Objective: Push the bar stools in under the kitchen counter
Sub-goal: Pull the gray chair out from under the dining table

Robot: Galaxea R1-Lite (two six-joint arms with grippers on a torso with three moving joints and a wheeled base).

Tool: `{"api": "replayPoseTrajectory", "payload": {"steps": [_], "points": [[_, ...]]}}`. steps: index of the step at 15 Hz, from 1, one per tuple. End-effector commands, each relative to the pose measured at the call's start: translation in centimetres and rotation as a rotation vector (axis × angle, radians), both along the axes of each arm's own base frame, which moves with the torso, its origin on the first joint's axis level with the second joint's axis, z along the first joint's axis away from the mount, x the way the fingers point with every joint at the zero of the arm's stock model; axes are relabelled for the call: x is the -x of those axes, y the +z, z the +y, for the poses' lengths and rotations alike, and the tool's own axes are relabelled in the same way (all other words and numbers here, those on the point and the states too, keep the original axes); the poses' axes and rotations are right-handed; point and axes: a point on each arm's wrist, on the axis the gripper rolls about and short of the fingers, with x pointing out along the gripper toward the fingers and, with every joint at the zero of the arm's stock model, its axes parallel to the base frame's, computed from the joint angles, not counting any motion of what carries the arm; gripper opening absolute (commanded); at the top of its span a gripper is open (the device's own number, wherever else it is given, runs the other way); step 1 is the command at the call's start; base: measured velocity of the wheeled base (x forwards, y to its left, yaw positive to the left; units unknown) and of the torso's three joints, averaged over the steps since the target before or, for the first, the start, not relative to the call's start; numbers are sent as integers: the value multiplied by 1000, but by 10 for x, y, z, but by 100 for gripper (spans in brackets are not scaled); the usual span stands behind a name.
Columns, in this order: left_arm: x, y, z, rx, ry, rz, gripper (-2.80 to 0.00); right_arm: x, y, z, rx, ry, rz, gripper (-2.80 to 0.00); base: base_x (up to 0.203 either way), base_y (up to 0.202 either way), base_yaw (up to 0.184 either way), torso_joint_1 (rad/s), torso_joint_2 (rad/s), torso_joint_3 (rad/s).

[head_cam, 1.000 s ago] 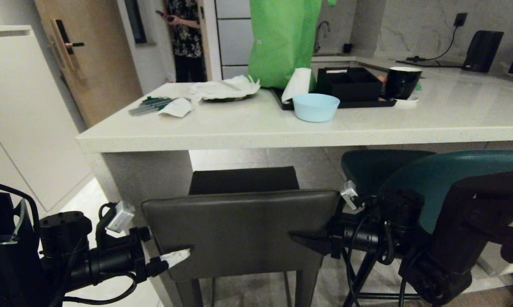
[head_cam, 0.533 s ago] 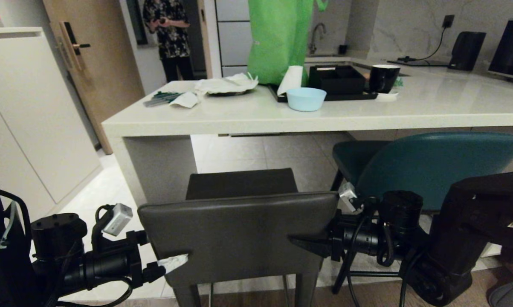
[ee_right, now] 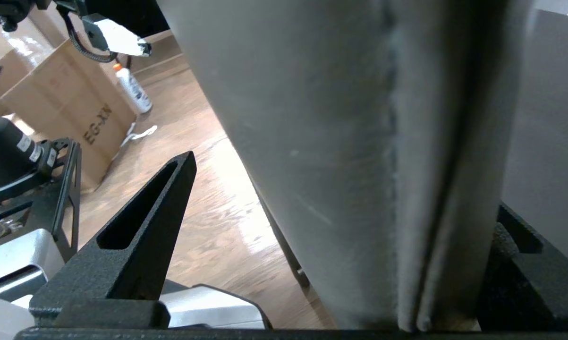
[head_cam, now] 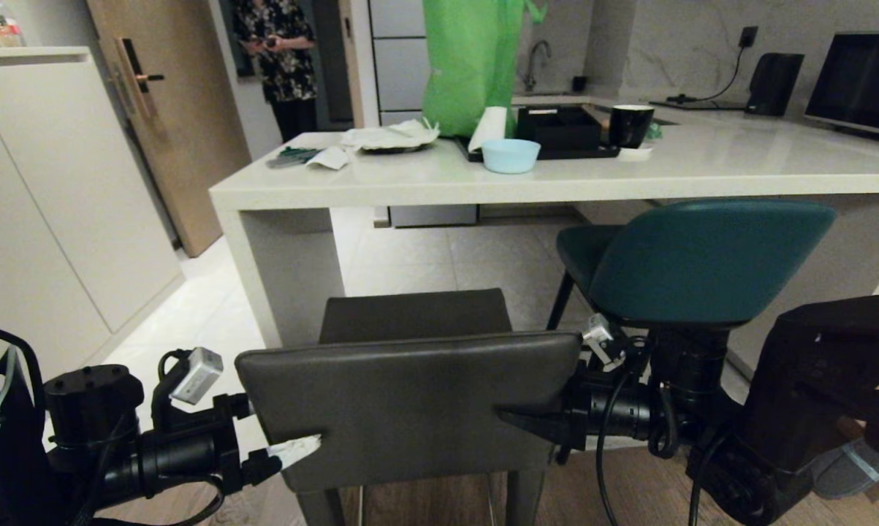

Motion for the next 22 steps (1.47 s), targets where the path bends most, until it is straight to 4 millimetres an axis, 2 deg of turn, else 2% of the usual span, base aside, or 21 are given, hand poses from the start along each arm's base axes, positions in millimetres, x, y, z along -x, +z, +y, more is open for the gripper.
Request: {"api": "replayPoseTrajectory", "payload": {"steps": [1,12,17,19,22], "points": [[1,3,0,1,-7,-16,0,1,6,0,-10,4,-23,0,-196,0,-4,6,2,2],[1,5,-1,-1,1,-24,0,1,6,0,-9,4,-22,0,-194,0,-1,2,1,2],[3,8,1,-4,18,-33,0,4,10,-1,-13,6,-28,0,-23,0,-1,-1,0,1],[3,8,13,-5,71,-31,0,8,10,-13,-8,-19,-3,0,0,0,0,0,0,0],[18,8,38,6,147,-3,0,22,13,-53,-5,-47,49,0,0,0,0,0,0,0]]}}
